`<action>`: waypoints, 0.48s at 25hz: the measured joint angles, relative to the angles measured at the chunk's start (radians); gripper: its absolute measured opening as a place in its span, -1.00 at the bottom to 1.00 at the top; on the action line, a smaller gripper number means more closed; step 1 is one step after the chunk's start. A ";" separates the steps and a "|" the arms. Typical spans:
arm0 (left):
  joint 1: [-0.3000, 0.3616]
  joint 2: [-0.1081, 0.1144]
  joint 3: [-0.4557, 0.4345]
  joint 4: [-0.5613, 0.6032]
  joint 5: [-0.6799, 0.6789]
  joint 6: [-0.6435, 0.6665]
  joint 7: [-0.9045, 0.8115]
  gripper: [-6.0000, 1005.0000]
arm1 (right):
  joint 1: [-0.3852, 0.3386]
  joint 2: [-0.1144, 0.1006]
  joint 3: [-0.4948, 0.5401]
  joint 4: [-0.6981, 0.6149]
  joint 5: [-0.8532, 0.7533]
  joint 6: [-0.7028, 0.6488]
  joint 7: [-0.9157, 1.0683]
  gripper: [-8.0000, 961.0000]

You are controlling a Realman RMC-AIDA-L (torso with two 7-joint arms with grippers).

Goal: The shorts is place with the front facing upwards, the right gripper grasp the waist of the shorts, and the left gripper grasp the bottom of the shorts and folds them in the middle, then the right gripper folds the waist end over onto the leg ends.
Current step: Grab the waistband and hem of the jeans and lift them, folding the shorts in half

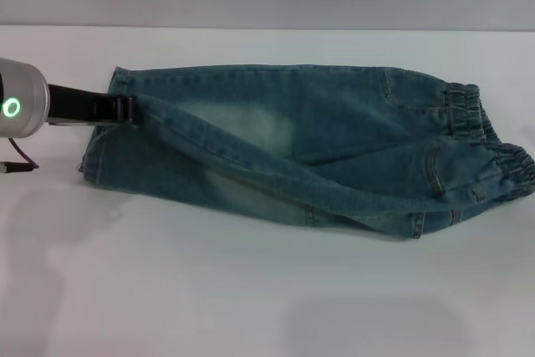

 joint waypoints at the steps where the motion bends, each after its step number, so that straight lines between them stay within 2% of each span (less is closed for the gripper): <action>1: -0.003 0.000 0.000 -0.003 0.000 -0.001 0.000 -0.82 | -0.002 0.001 0.000 0.014 -0.001 0.016 0.000 -0.87; 7: -0.025 0.000 0.002 -0.015 -0.001 -0.011 -0.004 -0.82 | -0.058 0.005 -0.010 0.048 -0.011 0.087 0.000 -0.79; 12: -0.039 0.000 0.004 -0.024 -0.002 -0.024 -0.007 -0.82 | -0.097 0.003 -0.020 0.059 -0.059 0.094 0.029 -0.74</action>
